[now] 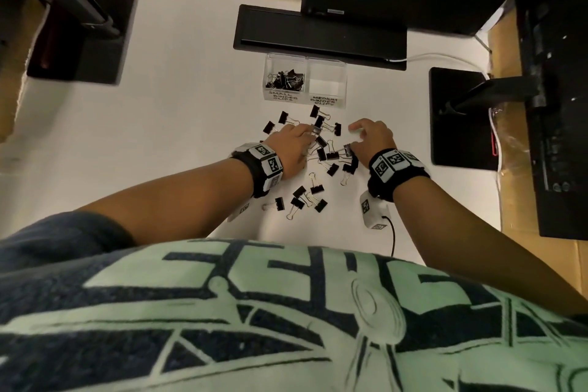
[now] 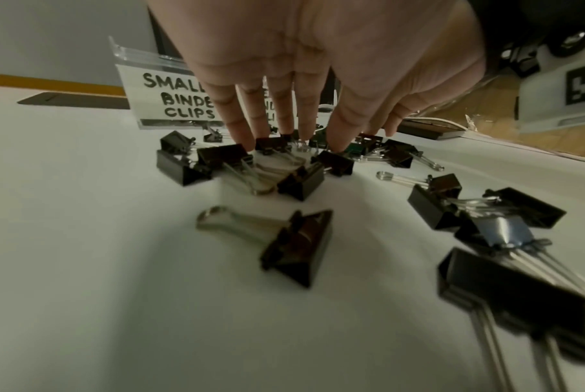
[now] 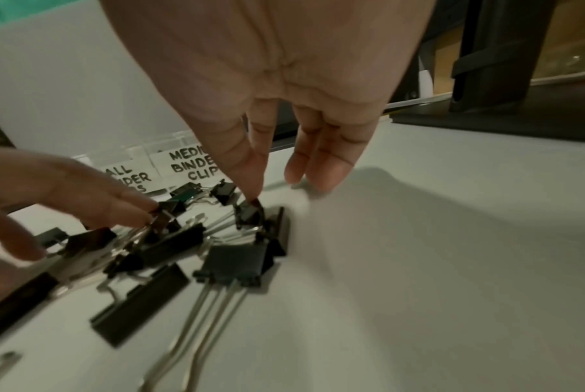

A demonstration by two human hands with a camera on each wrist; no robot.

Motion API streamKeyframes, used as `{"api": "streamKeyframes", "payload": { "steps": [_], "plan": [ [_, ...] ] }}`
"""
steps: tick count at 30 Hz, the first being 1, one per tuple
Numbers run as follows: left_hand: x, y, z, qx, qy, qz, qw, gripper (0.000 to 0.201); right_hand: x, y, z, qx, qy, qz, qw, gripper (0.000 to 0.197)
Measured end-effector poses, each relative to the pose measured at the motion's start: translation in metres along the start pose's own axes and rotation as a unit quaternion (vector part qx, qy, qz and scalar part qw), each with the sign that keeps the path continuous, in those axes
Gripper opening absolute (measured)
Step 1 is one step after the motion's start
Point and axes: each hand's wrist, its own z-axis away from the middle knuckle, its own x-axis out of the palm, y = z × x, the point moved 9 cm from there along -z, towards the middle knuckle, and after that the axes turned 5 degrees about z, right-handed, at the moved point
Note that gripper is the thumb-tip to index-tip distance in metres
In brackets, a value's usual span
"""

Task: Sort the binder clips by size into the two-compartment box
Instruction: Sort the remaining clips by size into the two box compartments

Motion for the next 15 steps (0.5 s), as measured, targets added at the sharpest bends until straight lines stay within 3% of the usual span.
{"api": "streamKeyframes", "payload": {
  "steps": [6, 10, 15],
  "plan": [
    [-0.004, -0.022, 0.010, -0.043, 0.043, -0.007, 0.998, 0.053, 0.002, 0.012, 0.008, 0.011, -0.003, -0.124, 0.992, 0.023],
    [-0.010, -0.018, 0.018, -0.033, 0.070, 0.012, 0.997, 0.045, 0.002, 0.016, 0.013, 0.025, -0.005, -0.093, 0.995, 0.017],
    [0.001, -0.003, 0.030, 0.006, 0.033, 0.051, 0.998, 0.036, 0.017, 0.014, 0.025, 0.023, -0.062, -0.030, 0.997, 0.021]
  ]
}}
